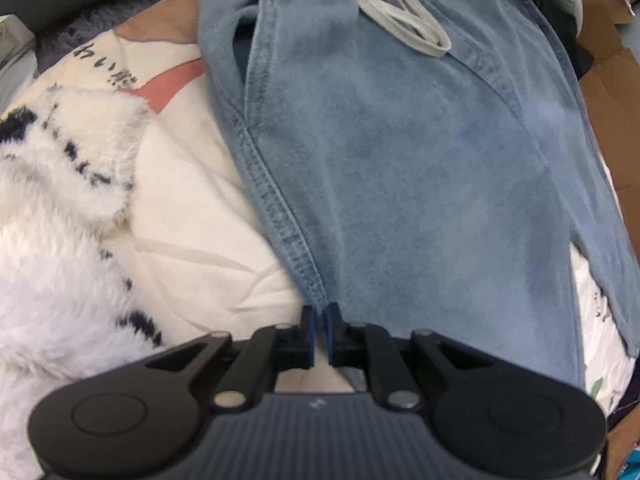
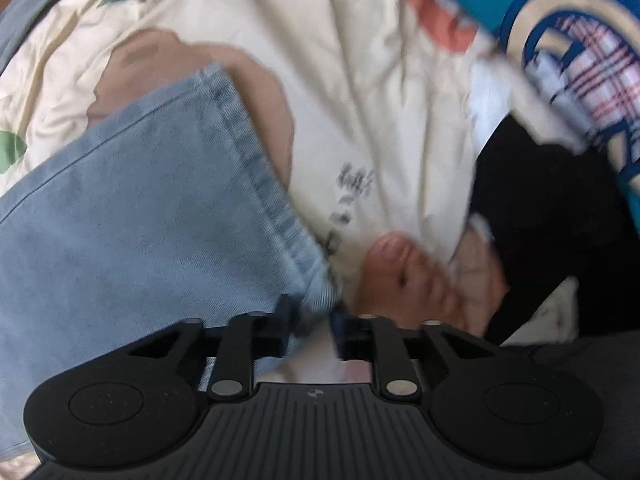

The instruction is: Fold clothes

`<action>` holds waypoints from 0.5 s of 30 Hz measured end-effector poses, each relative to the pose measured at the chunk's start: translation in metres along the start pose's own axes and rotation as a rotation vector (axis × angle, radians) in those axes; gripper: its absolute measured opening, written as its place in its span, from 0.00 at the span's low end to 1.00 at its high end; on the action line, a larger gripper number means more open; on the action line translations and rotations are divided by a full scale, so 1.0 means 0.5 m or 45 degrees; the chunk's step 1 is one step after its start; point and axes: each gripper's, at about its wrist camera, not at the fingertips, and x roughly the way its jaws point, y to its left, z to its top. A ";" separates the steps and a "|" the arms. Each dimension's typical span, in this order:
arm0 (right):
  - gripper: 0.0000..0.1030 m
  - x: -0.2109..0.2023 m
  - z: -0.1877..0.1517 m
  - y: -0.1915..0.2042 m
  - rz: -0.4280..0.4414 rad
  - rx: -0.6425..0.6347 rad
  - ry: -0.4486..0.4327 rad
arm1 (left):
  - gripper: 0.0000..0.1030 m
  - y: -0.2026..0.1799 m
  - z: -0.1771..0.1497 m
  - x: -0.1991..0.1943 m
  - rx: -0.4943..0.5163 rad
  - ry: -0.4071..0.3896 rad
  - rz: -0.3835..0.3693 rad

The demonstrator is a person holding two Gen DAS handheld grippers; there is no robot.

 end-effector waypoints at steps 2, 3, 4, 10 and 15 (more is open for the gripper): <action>0.40 -0.017 0.008 0.002 0.026 -0.008 -0.044 | 0.12 -0.002 0.004 -0.017 0.023 -0.013 0.009; 0.41 -0.025 0.012 0.004 0.048 -0.010 -0.068 | 0.13 -0.001 0.006 -0.028 0.025 -0.032 0.018; 0.41 -0.029 0.016 0.007 0.068 -0.019 -0.086 | 0.13 0.003 0.010 -0.039 0.012 -0.053 0.018; 0.42 -0.030 0.019 0.039 0.182 -0.091 -0.139 | 0.16 0.037 0.057 -0.092 -0.066 -0.169 -0.025; 0.42 -0.016 0.005 0.067 0.248 -0.140 -0.132 | 0.24 0.070 0.106 -0.091 -0.122 -0.230 -0.023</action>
